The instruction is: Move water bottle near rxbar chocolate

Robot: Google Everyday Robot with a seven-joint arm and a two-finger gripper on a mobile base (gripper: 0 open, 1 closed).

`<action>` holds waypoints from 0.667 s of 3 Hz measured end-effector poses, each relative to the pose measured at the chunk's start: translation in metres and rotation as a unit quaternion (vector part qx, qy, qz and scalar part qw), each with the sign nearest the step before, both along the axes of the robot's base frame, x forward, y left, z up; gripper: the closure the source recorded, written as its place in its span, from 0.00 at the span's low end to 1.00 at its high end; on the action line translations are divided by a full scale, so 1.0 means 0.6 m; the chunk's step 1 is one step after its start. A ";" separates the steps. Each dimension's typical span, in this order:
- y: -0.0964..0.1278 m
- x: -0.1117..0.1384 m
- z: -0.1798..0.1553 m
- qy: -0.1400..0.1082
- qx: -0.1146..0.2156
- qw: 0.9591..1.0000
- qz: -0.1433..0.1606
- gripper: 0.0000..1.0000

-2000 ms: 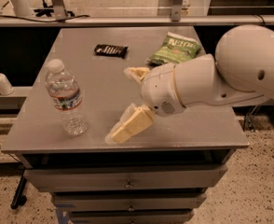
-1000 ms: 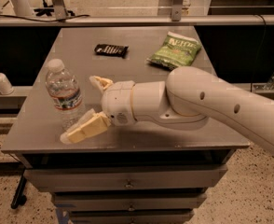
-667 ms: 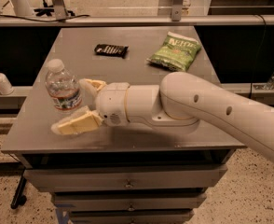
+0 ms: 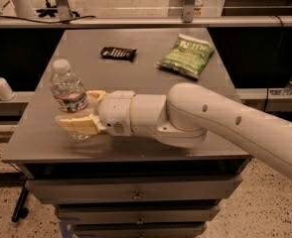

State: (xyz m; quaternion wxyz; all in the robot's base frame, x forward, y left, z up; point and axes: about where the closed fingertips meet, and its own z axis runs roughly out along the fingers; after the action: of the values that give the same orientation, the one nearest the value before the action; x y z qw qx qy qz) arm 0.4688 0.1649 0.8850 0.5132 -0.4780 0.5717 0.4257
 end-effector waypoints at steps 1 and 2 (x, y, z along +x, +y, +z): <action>-0.016 0.010 0.000 0.003 -0.001 1.000 -0.005 0.88; -0.058 0.038 0.011 -0.007 -0.021 1.000 -0.016 1.00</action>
Offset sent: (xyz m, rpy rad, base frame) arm 0.0631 -0.0979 0.0211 -0.1351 -0.0538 -0.0901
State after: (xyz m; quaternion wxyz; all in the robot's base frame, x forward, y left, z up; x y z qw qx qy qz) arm 0.4915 0.1300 0.8916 0.5134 -0.4824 0.5850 0.4019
